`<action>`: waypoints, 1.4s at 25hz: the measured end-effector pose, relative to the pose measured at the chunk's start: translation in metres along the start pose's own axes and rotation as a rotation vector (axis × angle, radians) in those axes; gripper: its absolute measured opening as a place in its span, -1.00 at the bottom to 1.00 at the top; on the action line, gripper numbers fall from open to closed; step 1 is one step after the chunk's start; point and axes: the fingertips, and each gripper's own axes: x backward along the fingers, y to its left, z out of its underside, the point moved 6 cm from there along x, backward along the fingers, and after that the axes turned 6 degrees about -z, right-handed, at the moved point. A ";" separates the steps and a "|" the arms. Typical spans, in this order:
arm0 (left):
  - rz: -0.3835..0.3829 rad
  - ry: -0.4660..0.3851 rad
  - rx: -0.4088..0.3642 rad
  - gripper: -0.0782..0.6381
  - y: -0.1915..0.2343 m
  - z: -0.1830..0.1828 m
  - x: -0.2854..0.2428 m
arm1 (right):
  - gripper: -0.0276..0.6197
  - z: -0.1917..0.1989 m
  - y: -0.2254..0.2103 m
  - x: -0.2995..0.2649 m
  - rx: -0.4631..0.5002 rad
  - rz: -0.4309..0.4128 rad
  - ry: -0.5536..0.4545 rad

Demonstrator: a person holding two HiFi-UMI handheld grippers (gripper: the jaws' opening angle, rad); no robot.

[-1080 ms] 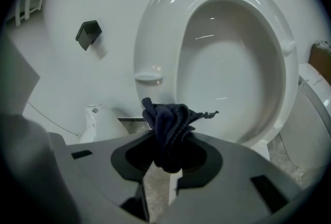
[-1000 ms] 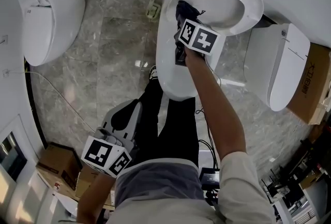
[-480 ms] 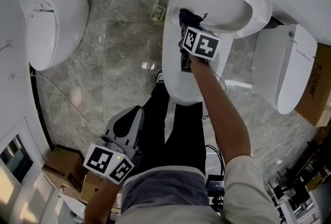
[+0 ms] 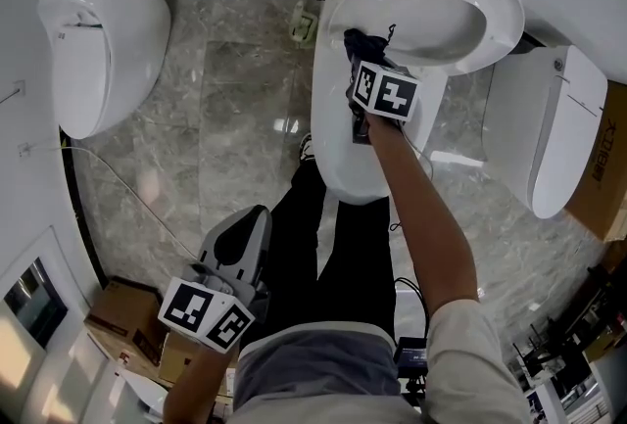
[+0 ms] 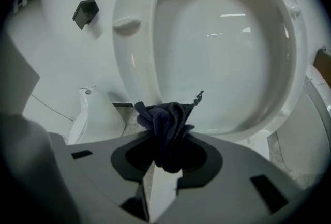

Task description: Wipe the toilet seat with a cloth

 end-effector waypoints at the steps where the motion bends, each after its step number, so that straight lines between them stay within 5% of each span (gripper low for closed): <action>1: 0.003 0.003 -0.002 -0.76 -0.001 0.000 -0.001 | -0.60 0.001 -0.001 -0.002 0.003 0.002 0.004; 17: 0.011 0.044 -0.011 -0.76 -0.003 0.014 -0.017 | -0.60 0.030 -0.039 -0.019 0.049 0.016 0.079; 35: 0.026 0.105 -0.039 -0.76 -0.024 0.033 -0.039 | -0.60 0.056 -0.091 -0.014 -0.013 0.020 0.113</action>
